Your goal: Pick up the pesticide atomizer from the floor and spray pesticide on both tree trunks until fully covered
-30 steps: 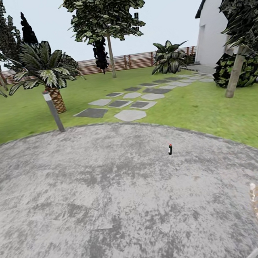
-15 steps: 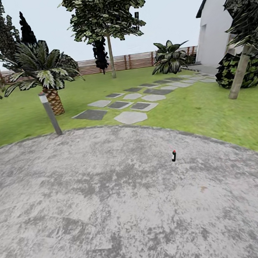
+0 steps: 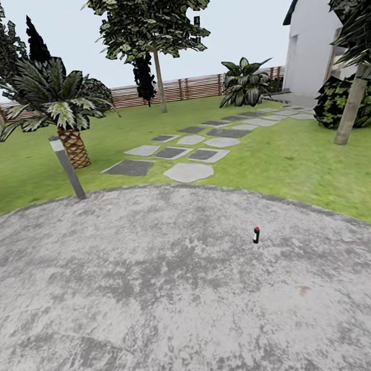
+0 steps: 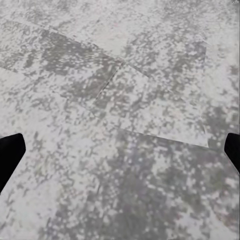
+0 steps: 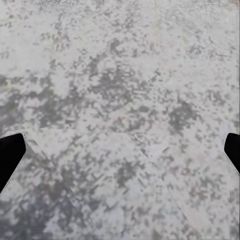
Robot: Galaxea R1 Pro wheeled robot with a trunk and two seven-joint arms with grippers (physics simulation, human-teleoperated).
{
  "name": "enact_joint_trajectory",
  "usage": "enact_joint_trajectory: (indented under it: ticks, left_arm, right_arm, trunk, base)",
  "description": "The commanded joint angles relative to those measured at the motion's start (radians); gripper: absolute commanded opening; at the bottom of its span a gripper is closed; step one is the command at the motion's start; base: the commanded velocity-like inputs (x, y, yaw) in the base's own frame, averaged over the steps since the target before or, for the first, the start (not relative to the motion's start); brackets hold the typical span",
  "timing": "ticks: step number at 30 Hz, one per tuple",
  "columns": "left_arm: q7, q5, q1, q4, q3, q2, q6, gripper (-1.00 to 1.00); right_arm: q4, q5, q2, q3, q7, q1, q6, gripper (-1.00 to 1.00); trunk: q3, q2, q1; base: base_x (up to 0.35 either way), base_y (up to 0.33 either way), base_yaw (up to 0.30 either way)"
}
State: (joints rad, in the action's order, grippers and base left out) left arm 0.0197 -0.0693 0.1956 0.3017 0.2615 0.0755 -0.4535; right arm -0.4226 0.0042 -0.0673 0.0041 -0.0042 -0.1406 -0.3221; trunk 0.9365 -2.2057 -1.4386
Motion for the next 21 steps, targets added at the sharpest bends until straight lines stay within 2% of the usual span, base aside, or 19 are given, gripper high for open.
enact_joint_trajectory:
  ticks: [1,21]
  left_arm:
    - [0.002,-0.007,0.001,-0.001,0.004,0.000,-0.004,1.00]
    - [0.002,-0.009,0.001,-0.001,0.004,0.000,-0.004,1.00]
  right_arm:
    - [0.001,0.000,0.000,0.000,0.000,0.000,-0.003,1.00]
    - [0.001,0.000,0.000,-0.001,0.000,0.000,-0.003,1.00]
  trunk:
    - [0.001,0.000,0.000]
    - [0.001,0.000,0.000]
  base:
    - [0.340,0.000,0.000]
    - [0.340,0.000,0.000]
